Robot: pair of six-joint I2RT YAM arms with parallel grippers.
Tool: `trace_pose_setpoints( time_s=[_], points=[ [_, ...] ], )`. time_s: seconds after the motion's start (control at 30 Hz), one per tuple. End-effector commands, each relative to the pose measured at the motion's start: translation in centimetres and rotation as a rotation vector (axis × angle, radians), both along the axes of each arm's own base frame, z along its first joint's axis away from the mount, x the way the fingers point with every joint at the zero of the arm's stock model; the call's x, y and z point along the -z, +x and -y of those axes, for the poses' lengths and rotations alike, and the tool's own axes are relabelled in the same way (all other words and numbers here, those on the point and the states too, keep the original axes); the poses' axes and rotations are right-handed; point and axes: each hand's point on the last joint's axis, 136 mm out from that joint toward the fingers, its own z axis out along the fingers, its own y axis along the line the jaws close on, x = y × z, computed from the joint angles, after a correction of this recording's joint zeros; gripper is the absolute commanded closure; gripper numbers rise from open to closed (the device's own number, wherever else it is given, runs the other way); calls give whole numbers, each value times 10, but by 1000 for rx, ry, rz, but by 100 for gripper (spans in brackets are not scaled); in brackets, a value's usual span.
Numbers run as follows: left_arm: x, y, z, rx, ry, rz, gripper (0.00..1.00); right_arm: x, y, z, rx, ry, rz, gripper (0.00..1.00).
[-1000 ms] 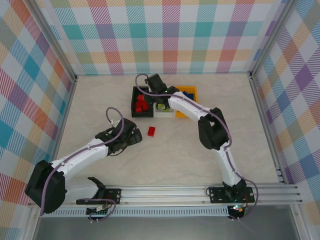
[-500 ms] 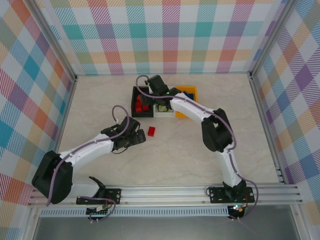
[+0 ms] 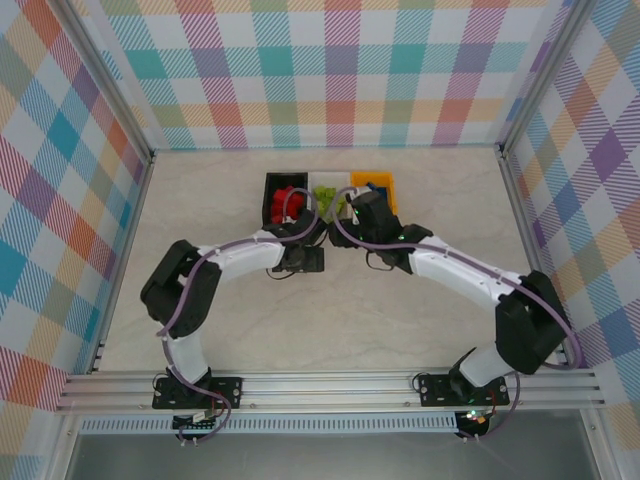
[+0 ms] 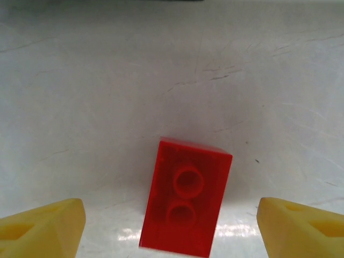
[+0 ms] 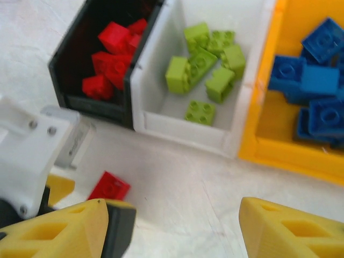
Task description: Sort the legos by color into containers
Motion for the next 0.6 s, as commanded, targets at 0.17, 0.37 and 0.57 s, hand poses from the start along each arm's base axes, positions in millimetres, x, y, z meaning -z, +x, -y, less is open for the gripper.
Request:
trace_pose_setpoints(
  time_s=[0.17, 0.37, 0.57],
  points=[
    [16, 7, 1, 55, 116, -32, 35, 0, -22, 24, 68, 49, 12, 34],
    [17, 10, 3, 54, 123, -25, 59, 0, -24, 30, 79, 44, 19, 34],
    [-9, 6, -1, 17, 78, 39, 68, 2, -24, 31, 90, 40, 20, 34]
  ],
)
